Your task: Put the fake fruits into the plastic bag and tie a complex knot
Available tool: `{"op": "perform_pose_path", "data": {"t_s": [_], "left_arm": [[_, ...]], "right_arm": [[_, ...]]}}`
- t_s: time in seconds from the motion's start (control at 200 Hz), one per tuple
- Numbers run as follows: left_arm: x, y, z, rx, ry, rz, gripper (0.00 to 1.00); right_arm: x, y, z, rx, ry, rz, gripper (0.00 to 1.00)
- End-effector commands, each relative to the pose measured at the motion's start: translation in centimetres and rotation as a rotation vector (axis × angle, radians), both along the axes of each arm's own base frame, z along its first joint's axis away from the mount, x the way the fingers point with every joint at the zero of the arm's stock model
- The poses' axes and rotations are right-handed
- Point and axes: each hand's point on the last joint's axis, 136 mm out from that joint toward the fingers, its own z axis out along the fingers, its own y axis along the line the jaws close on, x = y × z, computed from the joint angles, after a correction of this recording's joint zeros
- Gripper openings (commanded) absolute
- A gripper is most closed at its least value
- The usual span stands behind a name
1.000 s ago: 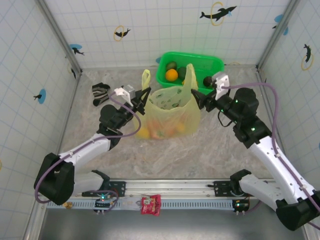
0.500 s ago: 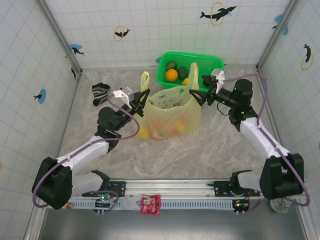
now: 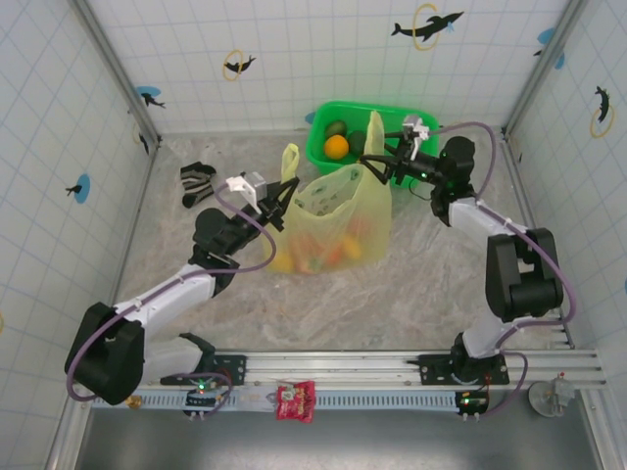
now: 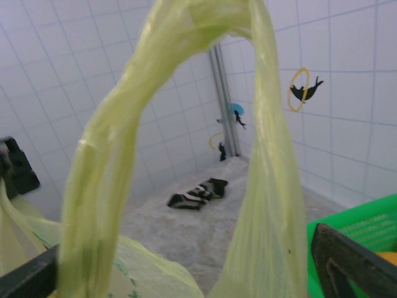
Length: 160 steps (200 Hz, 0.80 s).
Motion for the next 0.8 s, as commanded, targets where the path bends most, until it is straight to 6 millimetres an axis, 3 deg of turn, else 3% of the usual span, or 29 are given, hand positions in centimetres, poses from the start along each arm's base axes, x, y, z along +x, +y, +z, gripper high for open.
{"op": "perform_pose_path", "data": {"t_s": [0.0,0.065,0.115,0.265,0.4,0.61,0.691,0.706,0.796], "left_arm": [[-0.1,-0.4,2.0,-0.021,-0.043,-0.021,0.0],[0.0,-0.4,2.1,-0.015,-0.046,-0.018,0.0],[0.0,-0.4,2.1,-0.01,-0.044,-0.015,0.0],[0.6,-1.0,2.3,0.037,-0.005,-0.029,0.0],[1.4,-2.0,2.0,0.095,0.092,-0.052,0.0],[2.1,-3.6,1.4,0.151,0.238,-0.127,0.0],[2.4,-4.3,-0.4,0.177,0.316,-0.149,0.0],[2.5,-4.5,0.6,0.171,0.303,-0.157,0.0],[2.4,-5.7,-0.5,0.205,0.354,-0.227,0.0]], "right_arm": [[-1.3,0.9,3.9,0.069,-0.089,0.088,0.56],[-1.8,0.9,3.8,0.067,-0.092,0.087,0.28],[-2.4,1.0,4.0,0.052,-0.118,0.074,0.0],[-3.2,2.0,2.8,-0.135,-0.187,-0.076,0.0],[-4.4,1.5,3.3,-0.269,-0.29,-0.25,0.0],[-8.7,1.8,3.5,-0.466,-0.485,-0.253,0.0],[-10.4,2.2,2.4,-0.529,-0.581,-0.23,0.0],[-10.7,2.2,2.3,-0.538,-0.597,-0.224,0.0],[-11.9,2.5,1.1,-0.587,-0.65,-0.186,0.0]]}}
